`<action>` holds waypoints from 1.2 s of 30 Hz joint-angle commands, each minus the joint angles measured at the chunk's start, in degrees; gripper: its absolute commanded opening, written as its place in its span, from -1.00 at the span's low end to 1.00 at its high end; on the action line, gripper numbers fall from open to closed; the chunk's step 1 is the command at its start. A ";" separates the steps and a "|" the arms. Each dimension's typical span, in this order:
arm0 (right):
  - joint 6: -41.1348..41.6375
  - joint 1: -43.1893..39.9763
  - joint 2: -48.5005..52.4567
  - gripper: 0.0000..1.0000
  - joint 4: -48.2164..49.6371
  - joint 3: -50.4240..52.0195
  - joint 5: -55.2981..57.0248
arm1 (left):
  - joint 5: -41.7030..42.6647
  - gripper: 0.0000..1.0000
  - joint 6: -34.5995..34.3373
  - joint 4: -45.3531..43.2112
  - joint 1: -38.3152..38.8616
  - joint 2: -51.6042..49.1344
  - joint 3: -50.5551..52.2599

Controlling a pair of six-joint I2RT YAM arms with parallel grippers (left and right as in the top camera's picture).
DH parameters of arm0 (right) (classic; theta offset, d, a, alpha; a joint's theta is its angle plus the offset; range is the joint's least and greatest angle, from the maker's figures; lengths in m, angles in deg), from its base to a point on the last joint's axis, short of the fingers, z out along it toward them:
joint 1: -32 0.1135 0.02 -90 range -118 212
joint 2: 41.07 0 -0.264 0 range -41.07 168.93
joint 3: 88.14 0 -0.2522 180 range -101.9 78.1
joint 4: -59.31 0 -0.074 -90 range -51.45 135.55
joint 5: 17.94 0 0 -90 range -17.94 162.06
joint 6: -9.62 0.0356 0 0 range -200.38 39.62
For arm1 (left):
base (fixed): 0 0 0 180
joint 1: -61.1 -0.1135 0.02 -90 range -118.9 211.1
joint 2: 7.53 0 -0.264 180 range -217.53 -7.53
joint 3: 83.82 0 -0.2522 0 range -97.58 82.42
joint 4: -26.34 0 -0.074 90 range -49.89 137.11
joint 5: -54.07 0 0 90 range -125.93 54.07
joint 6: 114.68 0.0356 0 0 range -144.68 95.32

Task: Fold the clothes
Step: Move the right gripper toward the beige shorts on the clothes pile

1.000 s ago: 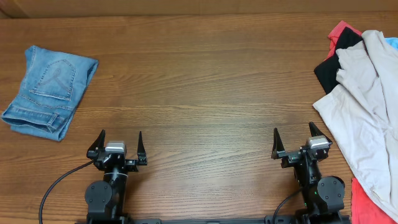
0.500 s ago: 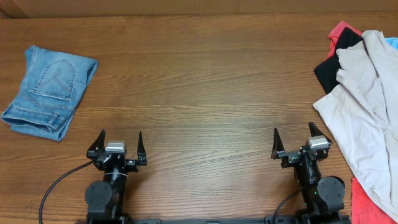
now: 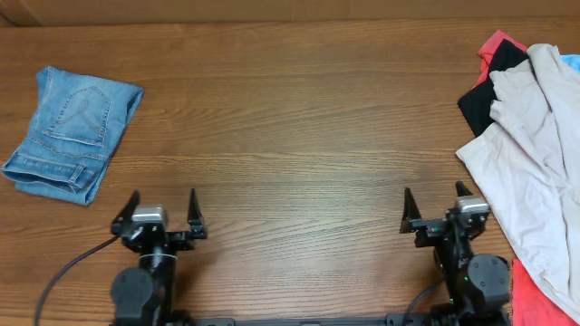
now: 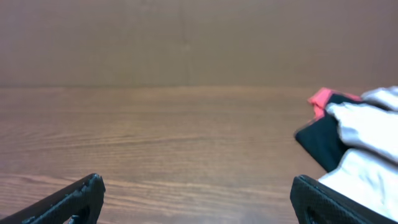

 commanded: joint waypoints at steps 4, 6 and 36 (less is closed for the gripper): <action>5.86 -0.37 8.74 1.00 -8.57 -14.51 3.91 | -3.93 1.00 -1.27 1.29 0.31 -11.98 -13.88; 5.86 -0.37 12.68 1.00 -11.43 -18.64 4.57 | -3.89 1.00 -1.29 3.72 0.31 -16.61 -18.03; -0.63 -19.80 84.37 1.00 -17.59 -48.63 5.11 | 11.91 1.00 -1.25 17.86 0.31 -44.17 -34.01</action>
